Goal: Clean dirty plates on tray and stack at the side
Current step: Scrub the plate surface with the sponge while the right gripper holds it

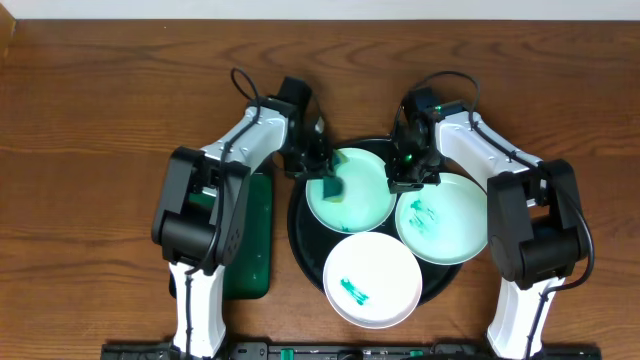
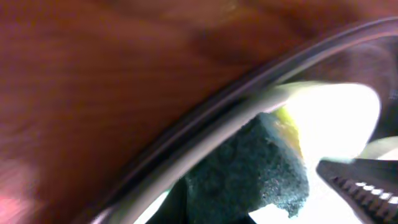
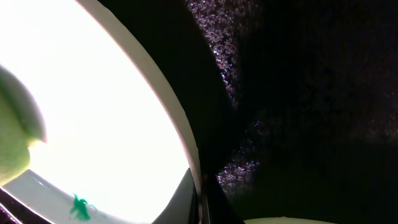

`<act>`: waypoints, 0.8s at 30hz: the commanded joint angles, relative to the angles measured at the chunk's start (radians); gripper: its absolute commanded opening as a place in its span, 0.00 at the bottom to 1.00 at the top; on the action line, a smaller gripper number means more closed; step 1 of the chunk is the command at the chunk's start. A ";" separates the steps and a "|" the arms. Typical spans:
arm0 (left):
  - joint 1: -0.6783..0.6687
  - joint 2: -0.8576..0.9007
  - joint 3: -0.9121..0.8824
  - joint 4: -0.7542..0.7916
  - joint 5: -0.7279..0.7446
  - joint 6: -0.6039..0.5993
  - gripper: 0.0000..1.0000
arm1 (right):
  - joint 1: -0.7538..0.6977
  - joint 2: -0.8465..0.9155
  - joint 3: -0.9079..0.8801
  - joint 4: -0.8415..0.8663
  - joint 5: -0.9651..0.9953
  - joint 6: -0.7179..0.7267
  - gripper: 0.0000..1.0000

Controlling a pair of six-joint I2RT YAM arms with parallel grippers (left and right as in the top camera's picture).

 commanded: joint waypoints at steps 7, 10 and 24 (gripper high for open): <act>-0.040 0.082 -0.039 -0.154 -0.614 0.012 0.07 | -0.005 0.021 -0.006 -0.021 0.038 -0.014 0.01; -0.065 0.077 -0.014 -0.179 -0.612 0.019 0.07 | -0.005 0.021 -0.006 -0.023 0.038 -0.014 0.01; -0.086 -0.030 0.096 -0.293 -0.601 0.023 0.07 | -0.006 0.021 -0.006 -0.012 0.038 -0.014 0.01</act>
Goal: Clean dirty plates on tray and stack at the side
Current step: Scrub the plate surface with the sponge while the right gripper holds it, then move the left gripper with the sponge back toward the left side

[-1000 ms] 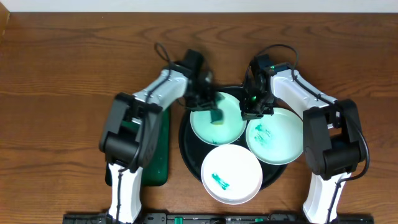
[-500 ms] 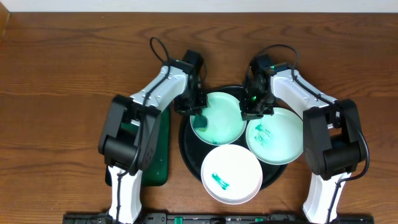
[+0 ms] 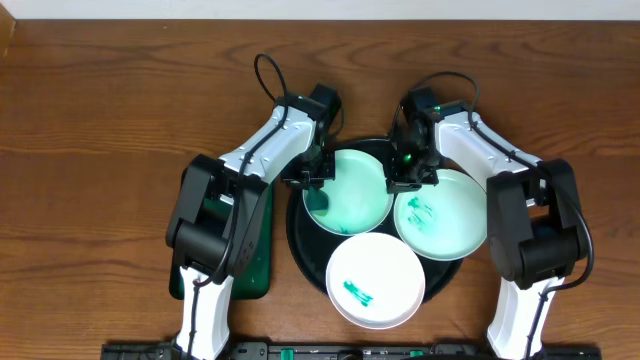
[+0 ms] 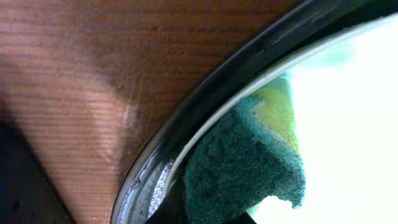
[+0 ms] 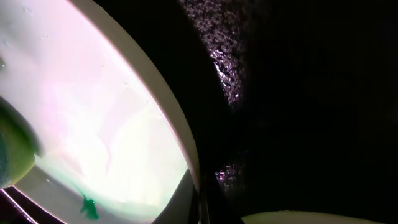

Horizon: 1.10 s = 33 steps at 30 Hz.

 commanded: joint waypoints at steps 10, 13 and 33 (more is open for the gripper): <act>0.040 -0.071 0.106 -0.106 -0.080 0.021 0.07 | -0.006 0.020 -0.006 -0.014 0.071 -0.019 0.01; 0.040 -0.072 0.135 -0.113 -0.043 0.020 0.07 | -0.006 0.020 -0.006 -0.015 0.070 -0.031 0.01; 0.171 -0.406 0.154 -0.438 -0.470 -0.156 0.07 | -0.006 0.013 -0.005 0.018 0.032 -0.078 0.01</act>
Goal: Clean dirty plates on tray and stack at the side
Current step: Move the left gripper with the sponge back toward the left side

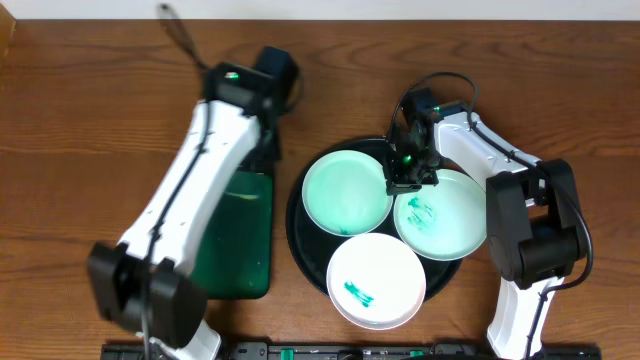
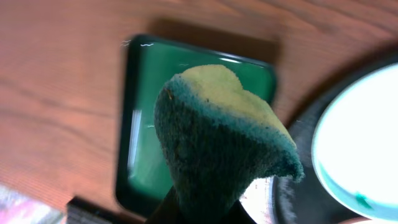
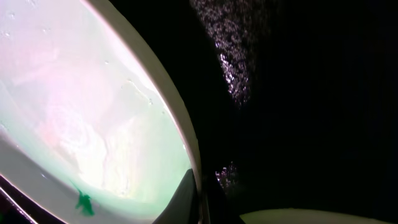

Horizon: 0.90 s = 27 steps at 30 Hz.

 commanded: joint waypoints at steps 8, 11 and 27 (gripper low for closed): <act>0.320 -0.013 -0.009 0.076 0.263 0.117 0.07 | -0.008 -0.113 -0.004 0.011 0.037 -0.069 0.01; 0.396 -0.013 -0.018 0.086 0.390 0.201 0.07 | -0.008 -0.192 -0.004 0.005 0.036 -0.068 0.01; 0.570 -0.013 -0.323 0.227 0.486 0.267 0.07 | 0.147 -0.420 -0.004 0.054 0.027 -0.036 0.01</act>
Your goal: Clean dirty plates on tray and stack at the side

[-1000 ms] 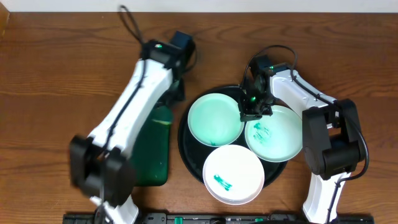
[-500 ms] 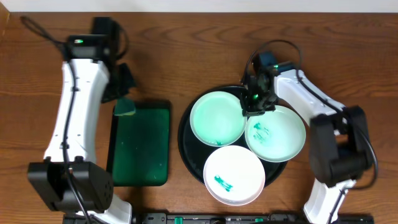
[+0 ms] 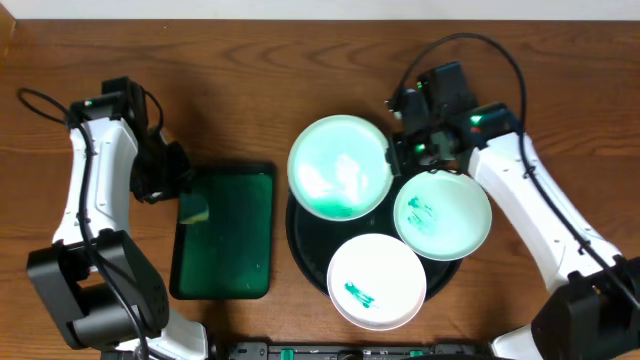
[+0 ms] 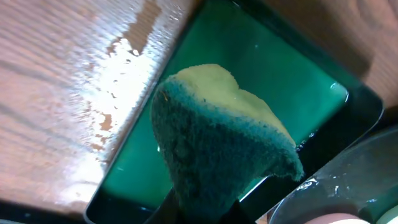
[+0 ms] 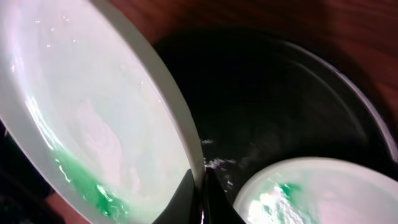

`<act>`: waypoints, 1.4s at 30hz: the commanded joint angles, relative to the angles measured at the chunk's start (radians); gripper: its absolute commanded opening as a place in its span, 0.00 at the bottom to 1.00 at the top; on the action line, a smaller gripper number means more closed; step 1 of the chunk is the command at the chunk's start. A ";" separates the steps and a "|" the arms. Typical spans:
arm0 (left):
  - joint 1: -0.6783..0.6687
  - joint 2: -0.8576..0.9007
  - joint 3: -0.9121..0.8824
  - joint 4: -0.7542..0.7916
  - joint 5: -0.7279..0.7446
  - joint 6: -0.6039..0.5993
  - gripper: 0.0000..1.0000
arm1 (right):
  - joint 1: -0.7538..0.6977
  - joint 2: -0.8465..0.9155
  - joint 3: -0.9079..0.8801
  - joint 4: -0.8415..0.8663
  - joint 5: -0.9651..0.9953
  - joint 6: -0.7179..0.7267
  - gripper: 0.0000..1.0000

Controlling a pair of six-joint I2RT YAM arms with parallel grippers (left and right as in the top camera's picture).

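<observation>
My right gripper [image 3: 398,152] is shut on the rim of a wiped plate [image 3: 338,180], holding it raised and tilted above the black round tray [image 3: 297,245]; greenish smears pool on the plate [image 5: 93,155] at its lower side. Two dirty plates lie on the tray: one with green marks at the right [image 3: 442,215], also in the right wrist view [image 5: 311,193], and one at the front [image 3: 374,280]. My left gripper [image 3: 172,172] is shut on a green-and-yellow sponge [image 4: 217,149] over the left edge of the green rectangular tray [image 3: 240,235].
Wet streaks shine on the wooden table [image 4: 118,68] beside the green tray [image 4: 261,81]. The black tray's rim [image 4: 323,193] shows at the lower right of the left wrist view. Cables loop above both arms.
My right gripper has lifted and tilted the wiped plate off the black tray. My left arm has swung farther left, carrying the sponge to the green tray's left edge.
First my left gripper pressed the sponge on the back-left plate while my right gripper pinched its rim. The sponge then sat at the plate's left edge. Later the sponge was over the green tray. Now the plate is held raised and tilted.
</observation>
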 commanded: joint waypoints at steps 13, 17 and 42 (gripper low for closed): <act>0.130 0.000 0.051 0.039 0.084 0.016 0.07 | 0.285 0.098 0.017 0.242 0.023 0.146 0.01; 0.185 0.000 0.102 0.042 0.083 0.014 0.07 | 0.340 0.202 0.092 0.261 0.023 0.152 0.01; 0.310 0.000 0.431 -0.055 0.083 0.005 0.07 | 0.608 0.455 0.519 0.135 0.719 -0.064 0.01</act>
